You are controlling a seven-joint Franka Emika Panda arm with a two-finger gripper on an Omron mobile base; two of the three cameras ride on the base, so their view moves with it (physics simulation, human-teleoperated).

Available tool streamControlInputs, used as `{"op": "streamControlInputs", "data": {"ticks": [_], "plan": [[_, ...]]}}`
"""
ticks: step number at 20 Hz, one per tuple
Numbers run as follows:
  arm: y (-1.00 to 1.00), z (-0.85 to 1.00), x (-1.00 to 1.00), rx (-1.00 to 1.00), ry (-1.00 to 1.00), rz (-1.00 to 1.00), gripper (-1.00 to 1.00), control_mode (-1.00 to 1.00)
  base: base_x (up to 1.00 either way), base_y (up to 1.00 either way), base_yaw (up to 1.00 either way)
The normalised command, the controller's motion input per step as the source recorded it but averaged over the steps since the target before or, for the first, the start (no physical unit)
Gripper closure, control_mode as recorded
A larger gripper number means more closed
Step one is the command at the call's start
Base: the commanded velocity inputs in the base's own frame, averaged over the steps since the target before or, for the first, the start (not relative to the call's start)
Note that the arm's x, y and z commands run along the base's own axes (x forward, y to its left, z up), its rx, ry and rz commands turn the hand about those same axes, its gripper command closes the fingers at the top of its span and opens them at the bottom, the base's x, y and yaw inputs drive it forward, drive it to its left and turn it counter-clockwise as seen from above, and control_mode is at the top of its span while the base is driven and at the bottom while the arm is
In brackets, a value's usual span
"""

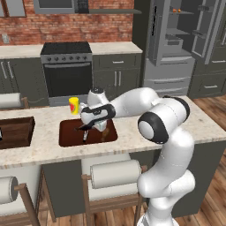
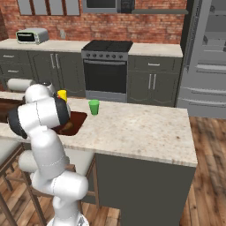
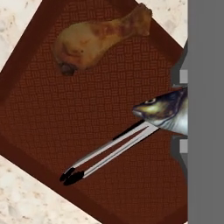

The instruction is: Gather the squash and carrot from the fridge and place them on a tray on the dining counter. Then gather the fish and chicken drumstick from the fridge and place them on the other tray.

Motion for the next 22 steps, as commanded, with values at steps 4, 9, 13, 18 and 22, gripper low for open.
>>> {"op": "streamControlInputs", "data": {"ticks": [4, 9, 13, 18, 22], "plan": [[0.19, -0.29, 0.19, -0.01, 0.09, 0.0, 1.0, -1.0, 0.0, 0.0, 0.0], [0.14, -0.3, 0.15, 0.0, 0.11, 0.0, 1.0, -1.0, 0.0, 0.0, 0.0], [0.09, -0.28, 0.17, 0.0, 0.12, 0.01, 1.0, -1.0, 0.0, 0.0, 0.0], [0.08, -0.27, 0.13, 0.0, 0.09, 0.0, 1.0, -1.0, 0.0, 0.0, 0.0], [0.07, -0.28, 0.14, 0.0, 0.09, 0.0, -1.0, -1.0, 0.0, 0.0, 0.0]]}}
